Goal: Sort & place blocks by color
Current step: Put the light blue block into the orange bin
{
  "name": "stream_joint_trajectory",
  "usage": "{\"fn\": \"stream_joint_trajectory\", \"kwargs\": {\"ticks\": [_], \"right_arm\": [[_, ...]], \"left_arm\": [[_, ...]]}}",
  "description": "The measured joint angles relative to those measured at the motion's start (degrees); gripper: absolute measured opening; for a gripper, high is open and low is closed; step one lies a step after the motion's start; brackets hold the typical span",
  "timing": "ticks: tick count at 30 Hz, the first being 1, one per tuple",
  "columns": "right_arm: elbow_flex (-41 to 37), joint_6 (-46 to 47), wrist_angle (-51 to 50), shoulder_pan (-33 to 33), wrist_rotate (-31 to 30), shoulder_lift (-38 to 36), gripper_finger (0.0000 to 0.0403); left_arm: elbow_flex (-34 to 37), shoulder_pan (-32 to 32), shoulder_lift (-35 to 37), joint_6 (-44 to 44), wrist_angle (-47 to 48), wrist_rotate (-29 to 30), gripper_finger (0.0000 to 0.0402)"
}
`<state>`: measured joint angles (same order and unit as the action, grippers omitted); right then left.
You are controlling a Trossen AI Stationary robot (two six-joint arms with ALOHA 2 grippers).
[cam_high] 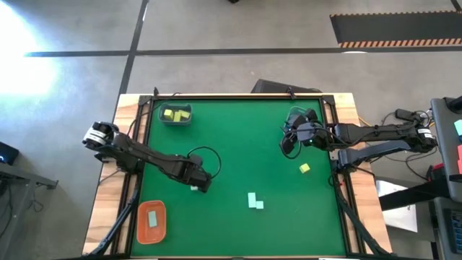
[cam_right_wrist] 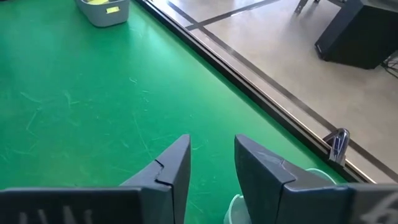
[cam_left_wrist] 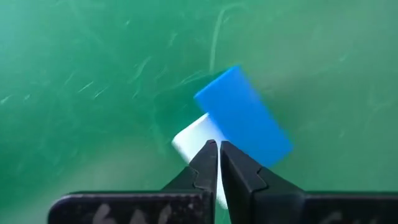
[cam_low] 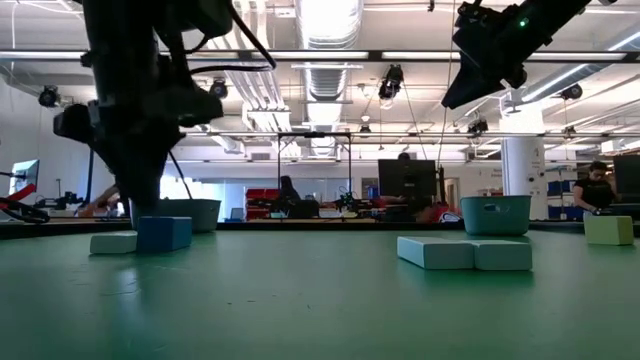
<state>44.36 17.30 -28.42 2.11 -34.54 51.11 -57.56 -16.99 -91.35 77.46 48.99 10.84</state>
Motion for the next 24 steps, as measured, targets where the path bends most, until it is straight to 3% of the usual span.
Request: {"fn": "stream_joint_trajectory", "kwargs": {"ticks": [11,17,24], "right_arm": [[-0.02,0.67,-1.29,0.0,0.09,0.0,0.0098],[-0.02,1.16,-1.29,0.0,0.24,-0.02,0.0093],[-0.04,0.04,-1.31,0.0,0.26,-0.02,0.0098]], "left_arm": [[-0.92,0.02,-2.19,-2.28,-4.1,0.04,0.0004],[-0.69,-0.98,-1.24,2.8,-3.28,-3.51,0.0004],[-0.5,-1.38,-1.24,2.94,-2.96,-5.95,0.0004]]}}
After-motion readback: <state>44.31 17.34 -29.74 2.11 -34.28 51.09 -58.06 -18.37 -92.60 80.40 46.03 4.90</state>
